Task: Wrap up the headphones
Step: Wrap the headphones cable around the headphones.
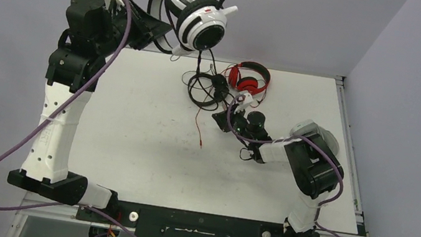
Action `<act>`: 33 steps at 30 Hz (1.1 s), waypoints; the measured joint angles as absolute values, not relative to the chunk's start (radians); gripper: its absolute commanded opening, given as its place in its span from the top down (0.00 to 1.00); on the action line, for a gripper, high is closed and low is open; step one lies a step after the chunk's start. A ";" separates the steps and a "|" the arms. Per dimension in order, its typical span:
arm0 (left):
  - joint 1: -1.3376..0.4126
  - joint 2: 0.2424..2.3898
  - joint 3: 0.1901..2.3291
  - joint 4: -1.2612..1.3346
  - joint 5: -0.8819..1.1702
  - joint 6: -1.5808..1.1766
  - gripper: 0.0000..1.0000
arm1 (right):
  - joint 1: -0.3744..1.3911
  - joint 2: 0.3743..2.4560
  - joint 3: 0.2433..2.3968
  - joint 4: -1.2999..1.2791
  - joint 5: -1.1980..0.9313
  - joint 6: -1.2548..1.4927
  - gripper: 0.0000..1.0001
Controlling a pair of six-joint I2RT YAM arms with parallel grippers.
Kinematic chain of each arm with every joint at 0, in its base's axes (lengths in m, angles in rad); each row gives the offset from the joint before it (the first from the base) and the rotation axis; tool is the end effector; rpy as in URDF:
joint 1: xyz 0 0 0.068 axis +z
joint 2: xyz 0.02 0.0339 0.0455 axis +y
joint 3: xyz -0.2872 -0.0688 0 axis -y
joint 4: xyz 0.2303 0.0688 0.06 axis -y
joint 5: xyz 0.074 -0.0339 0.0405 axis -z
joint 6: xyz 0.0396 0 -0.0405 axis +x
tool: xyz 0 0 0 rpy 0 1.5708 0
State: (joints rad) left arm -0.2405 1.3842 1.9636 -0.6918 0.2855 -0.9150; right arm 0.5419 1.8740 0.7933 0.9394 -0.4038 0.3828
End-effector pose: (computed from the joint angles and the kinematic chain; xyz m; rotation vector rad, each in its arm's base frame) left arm 0.2284 -0.0675 0.5595 -0.3752 1.7646 -1.0886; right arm 0.3145 0.2075 0.1971 -0.4576 1.7530 1.0173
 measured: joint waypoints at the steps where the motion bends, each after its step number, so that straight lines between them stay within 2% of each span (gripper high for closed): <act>1: -0.223 1.392 1.977 -0.691 0.285 -0.916 1.00 | 0.538 1.852 0.766 0.929 -0.397 0.391 1.00; 9: 0.104 1.508 2.053 -0.682 0.236 -0.966 1.00 | 0.463 1.517 0.590 0.690 -0.207 0.466 1.00; 12: 0.258 1.511 1.961 -0.655 0.244 -1.007 1.00 | 0.379 1.358 0.575 0.532 -0.093 0.504 1.00; 15: 0.407 1.499 1.778 -0.590 0.271 -1.062 1.00 | 0.250 1.226 0.577 0.379 -0.014 0.551 1.00; 18: 0.486 1.499 1.639 -0.602 0.244 -1.080 1.00 | 0.110 1.118 0.609 0.220 0.051 0.599 1.00; 23: 0.489 1.495 1.561 -0.628 0.170 -1.073 1.00 | -0.051 1.054 0.806 -0.054 0.164 0.654 1.00; 30: 0.506 1.429 1.502 -0.627 0.114 -1.098 1.00 | -0.188 1.128 1.269 -0.352 0.381 0.775 1.00; 33: 0.526 1.415 1.489 -0.648 0.070 -1.123 1.00 | -0.284 1.150 1.336 -0.422 0.416 0.849 1.00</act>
